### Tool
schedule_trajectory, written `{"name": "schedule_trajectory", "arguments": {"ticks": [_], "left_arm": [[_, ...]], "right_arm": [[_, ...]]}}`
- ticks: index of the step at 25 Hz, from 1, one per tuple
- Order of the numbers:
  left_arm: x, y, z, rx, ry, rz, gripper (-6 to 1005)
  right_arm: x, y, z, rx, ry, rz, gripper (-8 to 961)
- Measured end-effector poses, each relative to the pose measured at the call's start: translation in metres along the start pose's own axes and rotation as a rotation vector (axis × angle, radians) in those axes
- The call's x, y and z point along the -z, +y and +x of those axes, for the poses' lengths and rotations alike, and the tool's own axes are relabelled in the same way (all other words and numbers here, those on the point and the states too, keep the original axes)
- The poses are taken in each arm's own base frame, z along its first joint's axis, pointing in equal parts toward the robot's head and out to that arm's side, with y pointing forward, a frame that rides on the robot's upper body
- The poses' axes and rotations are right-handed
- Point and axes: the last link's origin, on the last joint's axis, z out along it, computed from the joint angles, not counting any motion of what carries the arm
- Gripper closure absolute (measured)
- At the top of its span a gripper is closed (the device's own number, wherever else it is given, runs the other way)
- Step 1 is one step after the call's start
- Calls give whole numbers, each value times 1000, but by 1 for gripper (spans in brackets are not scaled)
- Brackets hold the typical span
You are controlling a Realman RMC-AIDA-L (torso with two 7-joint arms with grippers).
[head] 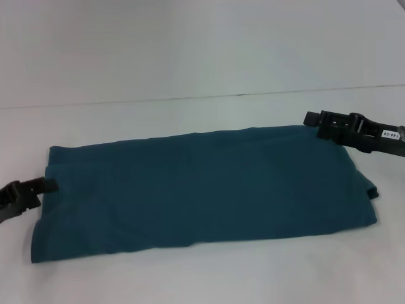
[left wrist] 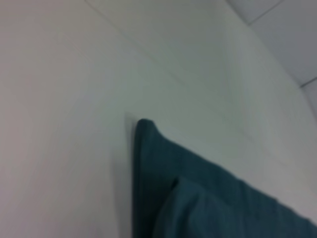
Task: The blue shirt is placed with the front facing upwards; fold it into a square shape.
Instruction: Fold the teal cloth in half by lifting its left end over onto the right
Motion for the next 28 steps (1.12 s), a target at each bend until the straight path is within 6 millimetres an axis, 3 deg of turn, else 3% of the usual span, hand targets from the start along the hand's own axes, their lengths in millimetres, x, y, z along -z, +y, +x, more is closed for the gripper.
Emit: {"name": "schedule_trajectory", "arguments": {"ticks": [9, 14, 19, 28], "left_arm": [[-1, -2, 3, 8, 9, 30, 305], [-1, -8, 3, 79, 35, 44, 188], [-7, -11, -1, 131, 62, 50, 203], [-18, -10, -3, 71, 44, 94, 206]], "right_arm": [[0, 0, 1, -3, 1, 0, 250], [1, -1, 1, -5, 1, 0, 250], [1, -1, 1, -4, 1, 0, 250], [2, -2, 2, -6, 0, 4, 250]]}}
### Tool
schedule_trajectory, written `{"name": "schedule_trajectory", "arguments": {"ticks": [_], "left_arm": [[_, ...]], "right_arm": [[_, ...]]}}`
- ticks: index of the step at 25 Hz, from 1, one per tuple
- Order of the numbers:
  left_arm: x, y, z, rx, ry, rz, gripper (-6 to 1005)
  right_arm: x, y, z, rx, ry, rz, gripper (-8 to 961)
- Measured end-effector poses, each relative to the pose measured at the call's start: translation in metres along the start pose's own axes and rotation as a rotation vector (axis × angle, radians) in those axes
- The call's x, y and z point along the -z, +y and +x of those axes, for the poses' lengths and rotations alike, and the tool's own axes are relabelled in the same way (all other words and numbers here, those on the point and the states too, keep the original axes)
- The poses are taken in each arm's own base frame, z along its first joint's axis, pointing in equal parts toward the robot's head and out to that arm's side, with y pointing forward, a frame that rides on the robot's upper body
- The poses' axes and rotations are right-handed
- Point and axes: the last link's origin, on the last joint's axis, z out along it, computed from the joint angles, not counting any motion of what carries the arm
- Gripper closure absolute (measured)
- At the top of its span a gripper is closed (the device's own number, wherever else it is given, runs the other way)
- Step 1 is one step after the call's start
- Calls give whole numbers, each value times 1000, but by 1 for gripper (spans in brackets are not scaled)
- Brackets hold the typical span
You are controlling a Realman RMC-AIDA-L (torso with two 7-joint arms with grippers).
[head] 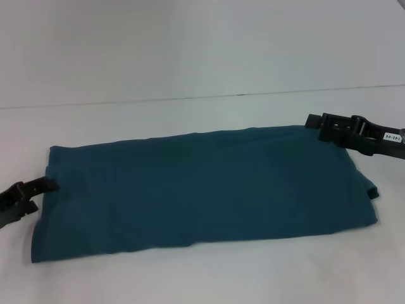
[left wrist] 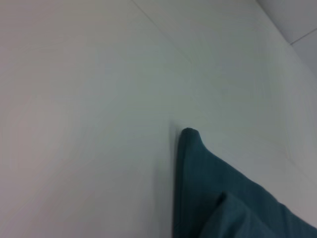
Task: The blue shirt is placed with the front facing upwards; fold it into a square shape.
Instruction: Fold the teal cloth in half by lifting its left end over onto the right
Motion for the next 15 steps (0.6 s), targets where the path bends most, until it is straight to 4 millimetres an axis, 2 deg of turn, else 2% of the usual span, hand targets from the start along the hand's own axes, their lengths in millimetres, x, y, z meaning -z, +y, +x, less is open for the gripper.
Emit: {"name": "schedule_trajectory", "arguments": {"ticks": [6, 15], "left_arm": [[-2, -1, -2, -62, -10, 21, 207], [0, -4, -2, -43, 5, 22, 207]], "right_arm": [[1, -1, 1, -2, -1, 3, 250], [2, -1, 0, 0, -1, 4, 250]]}}
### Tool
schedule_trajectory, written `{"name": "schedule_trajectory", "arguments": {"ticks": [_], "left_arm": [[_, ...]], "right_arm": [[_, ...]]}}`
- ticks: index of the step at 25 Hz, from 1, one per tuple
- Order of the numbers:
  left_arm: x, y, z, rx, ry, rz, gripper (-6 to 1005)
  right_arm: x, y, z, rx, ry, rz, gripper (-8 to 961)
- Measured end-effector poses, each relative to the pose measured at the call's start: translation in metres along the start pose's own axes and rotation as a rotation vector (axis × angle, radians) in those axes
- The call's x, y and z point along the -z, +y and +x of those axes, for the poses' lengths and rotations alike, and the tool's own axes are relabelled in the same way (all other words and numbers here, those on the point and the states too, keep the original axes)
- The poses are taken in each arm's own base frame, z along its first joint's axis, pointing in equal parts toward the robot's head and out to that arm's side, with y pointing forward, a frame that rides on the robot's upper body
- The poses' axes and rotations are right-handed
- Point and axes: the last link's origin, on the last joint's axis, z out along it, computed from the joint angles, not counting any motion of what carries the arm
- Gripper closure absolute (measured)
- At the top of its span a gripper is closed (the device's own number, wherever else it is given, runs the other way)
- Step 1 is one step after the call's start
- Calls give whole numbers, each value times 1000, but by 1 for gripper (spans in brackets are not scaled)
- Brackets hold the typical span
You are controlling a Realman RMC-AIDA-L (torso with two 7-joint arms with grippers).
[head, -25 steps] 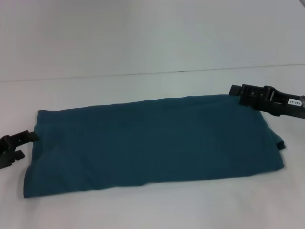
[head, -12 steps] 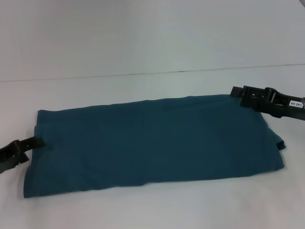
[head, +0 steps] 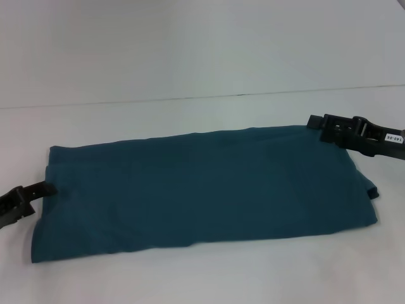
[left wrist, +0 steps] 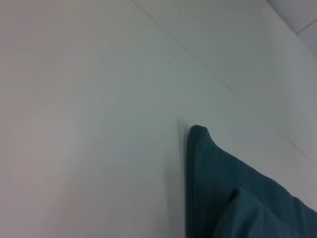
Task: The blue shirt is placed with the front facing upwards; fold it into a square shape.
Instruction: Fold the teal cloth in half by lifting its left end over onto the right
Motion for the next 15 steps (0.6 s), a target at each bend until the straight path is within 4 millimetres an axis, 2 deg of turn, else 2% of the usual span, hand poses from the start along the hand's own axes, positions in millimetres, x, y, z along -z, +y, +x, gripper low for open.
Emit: {"name": "schedule_trajectory", "arguments": {"ticks": [15], "left_arm": [[3, -3, 1, 33, 23, -6, 237]], "right_arm": [[1, -1, 1, -2, 1, -1, 250]]}}
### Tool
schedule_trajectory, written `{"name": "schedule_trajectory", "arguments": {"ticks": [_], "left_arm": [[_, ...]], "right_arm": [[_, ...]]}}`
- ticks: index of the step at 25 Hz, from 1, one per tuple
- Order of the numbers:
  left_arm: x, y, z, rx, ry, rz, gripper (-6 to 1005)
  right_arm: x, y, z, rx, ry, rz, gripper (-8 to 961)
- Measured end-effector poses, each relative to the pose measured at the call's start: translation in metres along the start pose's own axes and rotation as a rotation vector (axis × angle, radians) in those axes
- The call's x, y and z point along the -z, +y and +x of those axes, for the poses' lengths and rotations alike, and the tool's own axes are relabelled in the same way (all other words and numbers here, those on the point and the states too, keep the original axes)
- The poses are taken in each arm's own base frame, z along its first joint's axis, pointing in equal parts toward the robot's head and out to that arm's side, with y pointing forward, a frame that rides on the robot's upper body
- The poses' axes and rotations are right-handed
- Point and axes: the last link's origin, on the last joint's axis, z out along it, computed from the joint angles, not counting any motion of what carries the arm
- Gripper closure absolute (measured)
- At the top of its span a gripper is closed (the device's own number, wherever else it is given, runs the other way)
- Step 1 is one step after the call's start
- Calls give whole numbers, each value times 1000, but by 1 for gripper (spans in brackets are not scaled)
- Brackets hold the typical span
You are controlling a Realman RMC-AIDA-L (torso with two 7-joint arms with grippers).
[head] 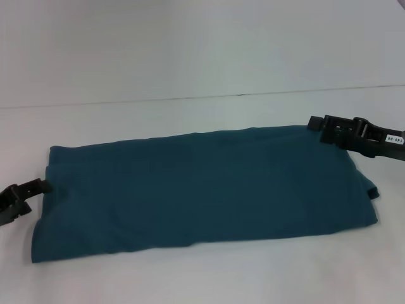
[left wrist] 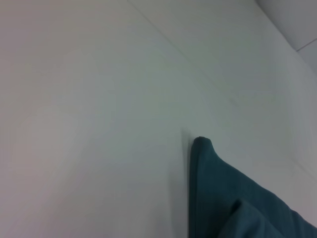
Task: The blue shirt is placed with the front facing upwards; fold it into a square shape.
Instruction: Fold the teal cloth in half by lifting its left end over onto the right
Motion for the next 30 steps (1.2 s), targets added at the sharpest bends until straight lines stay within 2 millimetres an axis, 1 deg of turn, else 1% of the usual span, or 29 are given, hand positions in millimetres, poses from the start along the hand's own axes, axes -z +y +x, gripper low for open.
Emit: {"name": "schedule_trajectory", "arguments": {"ticks": [18, 25, 30], "left_arm": [[-5, 1, -10, 1, -43, -10, 300], [-8, 11, -20, -2, -102, -63, 325], [-14, 27, -26, -22, -149, -115, 342]], "right_arm": [[0, 0, 0, 1, 0, 1, 249], [1, -1, 1, -1, -1, 2, 249], [1, -1, 1, -1, -2, 2, 249]]}}
